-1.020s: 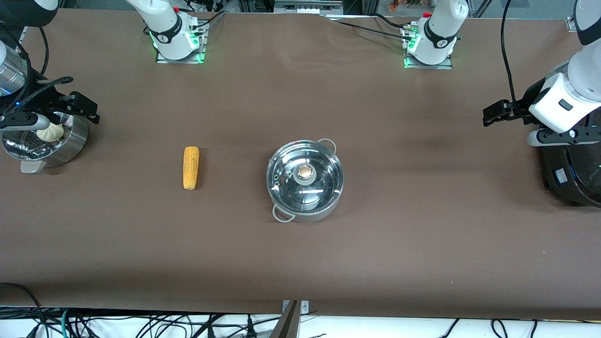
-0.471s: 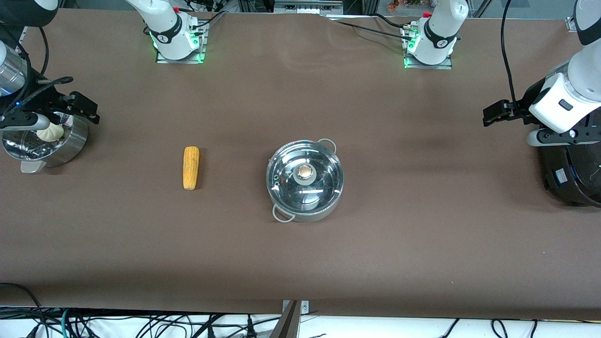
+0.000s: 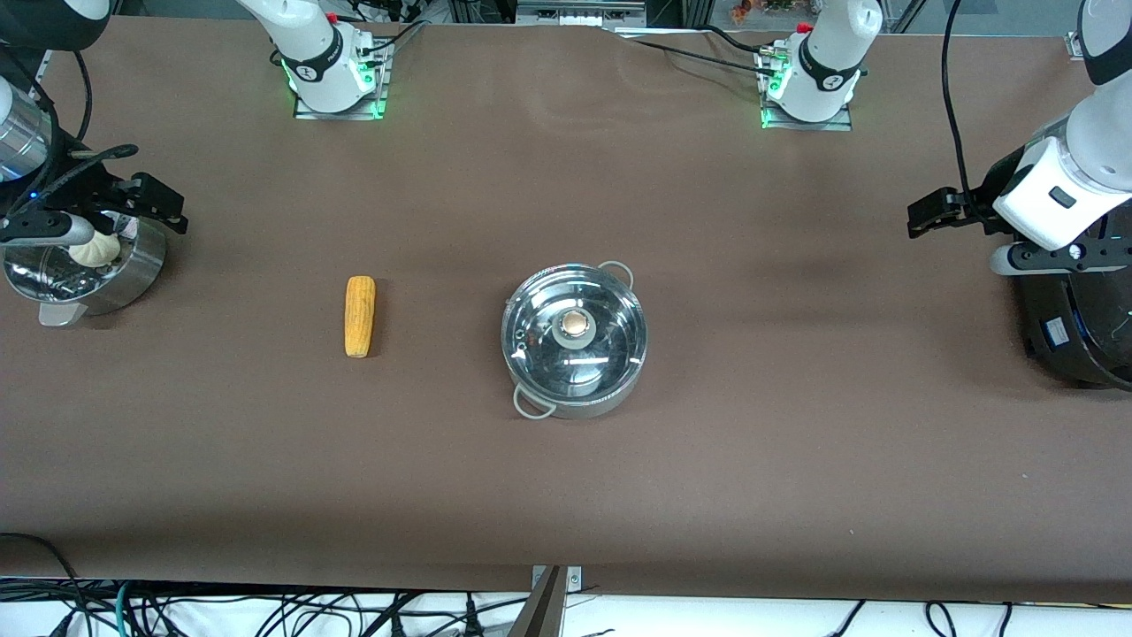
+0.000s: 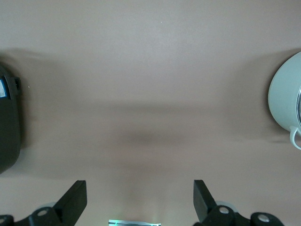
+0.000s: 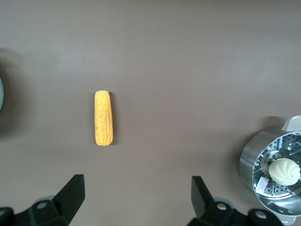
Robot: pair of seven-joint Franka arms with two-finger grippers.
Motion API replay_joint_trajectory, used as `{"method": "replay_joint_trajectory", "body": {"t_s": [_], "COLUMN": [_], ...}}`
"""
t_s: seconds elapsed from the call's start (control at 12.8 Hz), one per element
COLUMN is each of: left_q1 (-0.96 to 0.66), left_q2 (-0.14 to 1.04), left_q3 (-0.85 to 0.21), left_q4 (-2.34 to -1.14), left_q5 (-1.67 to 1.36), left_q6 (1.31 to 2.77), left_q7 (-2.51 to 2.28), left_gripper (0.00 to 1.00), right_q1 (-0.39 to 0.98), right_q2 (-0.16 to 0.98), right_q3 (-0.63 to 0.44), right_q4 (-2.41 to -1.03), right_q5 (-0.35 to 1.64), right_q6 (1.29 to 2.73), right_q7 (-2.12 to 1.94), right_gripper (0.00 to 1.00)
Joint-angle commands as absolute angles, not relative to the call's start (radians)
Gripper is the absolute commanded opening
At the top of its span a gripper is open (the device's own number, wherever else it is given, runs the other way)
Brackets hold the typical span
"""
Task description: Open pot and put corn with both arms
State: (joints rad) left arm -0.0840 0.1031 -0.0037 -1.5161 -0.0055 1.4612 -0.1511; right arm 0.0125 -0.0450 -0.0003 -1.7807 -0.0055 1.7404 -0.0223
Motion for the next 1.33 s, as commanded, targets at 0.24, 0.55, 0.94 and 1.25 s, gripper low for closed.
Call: {"method": "replay_joint_trajectory", "body": {"t_s": [0.24, 0.55, 0.94, 1.25], "left_q1": [-0.078, -0.223, -0.515, -0.618], "left_q2": [0.107, 0.275, 0.608, 0.767], "left_q3": [-0.012, -0.025, -0.026, -0.005], "left_q4": [-1.516, -1.361, -1.120, -0.982], "left_q5": [-0.026, -0.083, -0.110, -0.110], "left_q6": [1.466, 1.470, 1.681, 1.794], "left_q7": [-0.149, -0.364, -0.759, -0.928], "left_gripper": [1.00, 1.00, 1.00, 1.00], "right_q1": [0.061, 0.120, 0.184, 0.192], "right_q2": [0.096, 0.222, 0.303, 0.371], "right_q3": [0.017, 0.018, 0.026, 0.043], "right_q4": [-1.773, -1.836, -2.141, -2.215], "right_q5": [0.003, 0.006, 0.006, 0.005], "right_q6": [1.720, 1.851, 2.413, 2.582], "right_q7": [-0.026, 0.035, 0.213, 0.259], "right_gripper": [1.00, 1.00, 1.00, 1.00]}}
